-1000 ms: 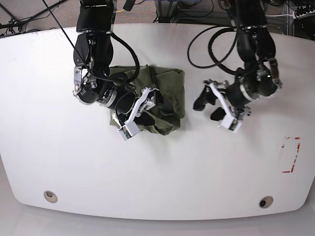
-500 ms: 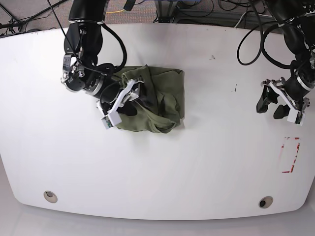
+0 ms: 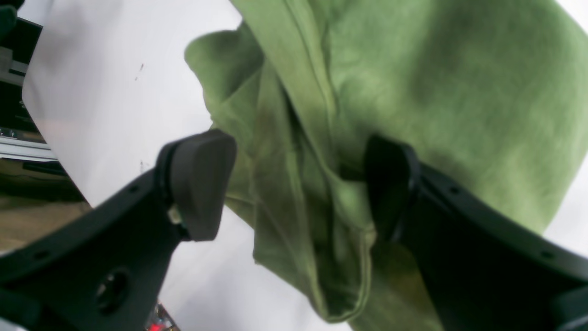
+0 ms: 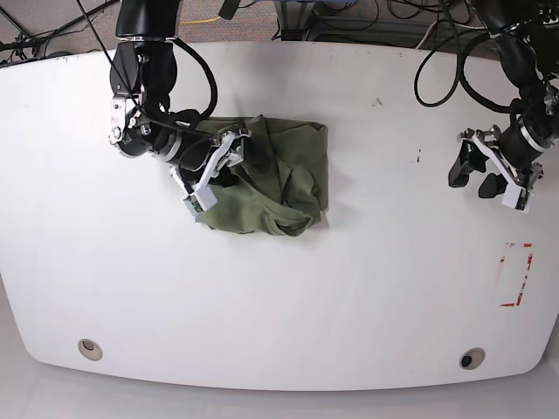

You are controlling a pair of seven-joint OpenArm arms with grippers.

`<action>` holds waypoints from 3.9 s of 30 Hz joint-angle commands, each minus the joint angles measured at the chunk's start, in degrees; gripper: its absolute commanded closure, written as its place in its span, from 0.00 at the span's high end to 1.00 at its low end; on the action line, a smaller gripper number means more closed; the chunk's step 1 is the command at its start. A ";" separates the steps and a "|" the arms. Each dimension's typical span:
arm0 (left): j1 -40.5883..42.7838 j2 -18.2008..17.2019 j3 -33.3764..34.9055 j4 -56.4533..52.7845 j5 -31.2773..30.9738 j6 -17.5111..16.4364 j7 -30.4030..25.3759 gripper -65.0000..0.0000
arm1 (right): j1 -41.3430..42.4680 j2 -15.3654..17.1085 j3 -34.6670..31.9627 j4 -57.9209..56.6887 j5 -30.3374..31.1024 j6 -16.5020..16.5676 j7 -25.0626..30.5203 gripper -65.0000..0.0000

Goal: Fold the T-shirt properly
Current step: 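Press and tuck the folded bundle with the right gripper, then grasp the folded bundle with both grippers and rotate it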

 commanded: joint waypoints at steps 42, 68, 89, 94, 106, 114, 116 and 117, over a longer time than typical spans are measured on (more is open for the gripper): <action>-8.02 14.67 40.89 1.51 19.70 0.18 -1.79 0.57 | 14.04 7.69 3.45 -9.79 1.66 0.55 1.43 0.35; -18.13 8.25 45.28 -18.18 34.21 0.00 -6.36 0.57 | 10.43 10.59 -4.55 -15.50 -7.92 4.42 14.26 0.34; -25.60 2.36 43.00 -8.16 34.21 -2.42 -4.17 0.57 | 5.16 -3.47 -18.71 -7.07 -7.84 -3.32 12.24 0.34; -22.00 3.68 37.99 -3.50 34.21 -2.42 -2.58 0.57 | 6.30 -4.70 -21.61 -7.07 -7.48 -4.99 12.24 0.34; -10.57 10.71 31.22 1.95 34.21 10.64 -5.05 0.58 | 5.25 7.08 -16.33 -1.00 2.71 -4.90 12.15 0.36; -6.26 13.61 31.22 -8.42 34.21 19.60 -17.09 0.74 | 3.75 12.09 -8.51 -2.76 9.39 -4.81 12.15 0.36; -6.61 13.61 32.45 -14.58 34.21 19.69 -18.85 0.74 | 3.22 12.79 -6.58 -2.76 10.19 -4.81 12.15 0.36; -6.79 13.44 33.15 -16.42 34.21 19.52 -19.46 0.73 | 3.05 12.97 -6.14 -2.76 10.27 -4.81 12.15 0.36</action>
